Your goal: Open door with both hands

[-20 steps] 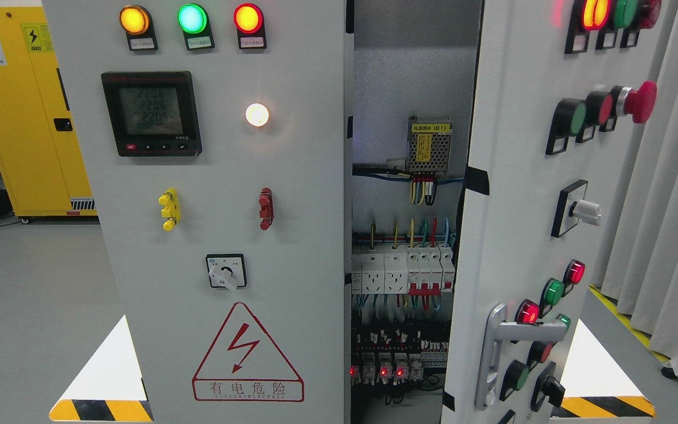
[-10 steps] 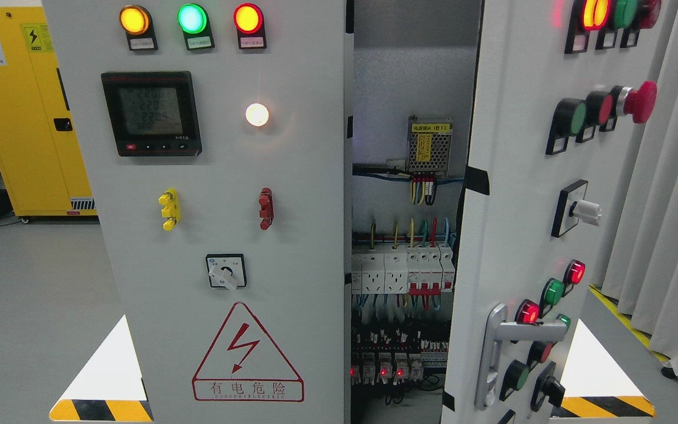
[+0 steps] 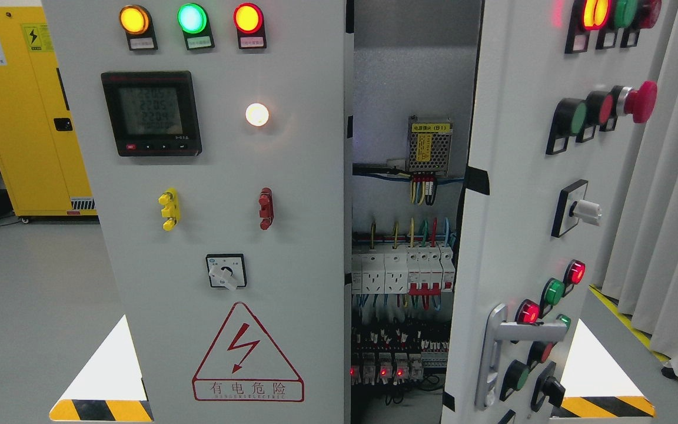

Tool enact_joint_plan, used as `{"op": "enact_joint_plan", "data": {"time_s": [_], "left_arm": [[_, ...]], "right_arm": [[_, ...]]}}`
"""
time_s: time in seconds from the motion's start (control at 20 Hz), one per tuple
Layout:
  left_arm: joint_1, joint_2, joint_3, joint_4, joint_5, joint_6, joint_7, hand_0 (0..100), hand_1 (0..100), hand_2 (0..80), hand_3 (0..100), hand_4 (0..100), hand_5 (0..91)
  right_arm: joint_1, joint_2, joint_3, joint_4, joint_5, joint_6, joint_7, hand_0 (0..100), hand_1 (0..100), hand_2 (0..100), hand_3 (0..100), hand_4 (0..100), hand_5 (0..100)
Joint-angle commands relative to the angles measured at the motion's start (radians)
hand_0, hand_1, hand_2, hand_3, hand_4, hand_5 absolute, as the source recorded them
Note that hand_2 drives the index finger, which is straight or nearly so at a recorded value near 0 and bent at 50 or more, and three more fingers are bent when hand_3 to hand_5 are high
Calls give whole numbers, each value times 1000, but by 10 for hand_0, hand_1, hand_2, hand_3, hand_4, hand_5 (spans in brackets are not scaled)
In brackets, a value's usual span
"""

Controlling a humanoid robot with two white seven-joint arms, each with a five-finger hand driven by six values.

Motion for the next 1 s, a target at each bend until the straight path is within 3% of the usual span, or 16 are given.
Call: {"op": "enact_joint_plan", "data": {"time_s": [0.0, 0.1, 0.25, 0.35, 0.45, 0.65, 0.8, 0.95], "left_arm": [[25, 140, 31, -457, 15, 0, -95, 120, 556, 0, 0, 0, 0], [25, 181, 31, -556, 52, 0, -99, 120, 556, 0, 0, 0, 0], [27, 261, 19, -689, 179, 2, -124, 120, 556, 0, 0, 0, 0], [28, 312, 12, -769, 242, 8, -190, 120, 556, 0, 0, 0, 0], [39, 353, -9, -849, 260, 9, -233, 120, 556, 0, 0, 0, 0], [36, 451, -89, -1020, 329, 11, -243, 120, 556, 0, 0, 0, 0], [27, 516, -122, -1142, 434, 35, -243, 120, 556, 0, 0, 0, 0], [10, 551, -124, -1269, 570, 162, -244, 120, 556, 0, 0, 0, 0]], "right_arm": [[-26, 0, 0, -1, 0, -1, 2, 0, 500, 40, 0, 0, 0], [-26, 1, 0, 0, 0, 1, 1, 0, 500, 40, 0, 0, 0], [-26, 0, 0, 4, 0, 2, 1, 0, 500, 40, 0, 0, 0], [-26, 0, 0, 4, 0, 2, 1, 0, 500, 40, 0, 0, 0], [-26, 0, 0, 5, 0, 2, 2, 0, 500, 40, 0, 0, 0], [-26, 0, 0, 5, 0, 2, 1, 0, 500, 40, 0, 0, 0], [-26, 0, 0, 5, 0, 1, 2, 0, 500, 40, 0, 0, 0], [-26, 3, 0, 4, 0, 1, 4, 0, 500, 40, 0, 0, 0]]}}
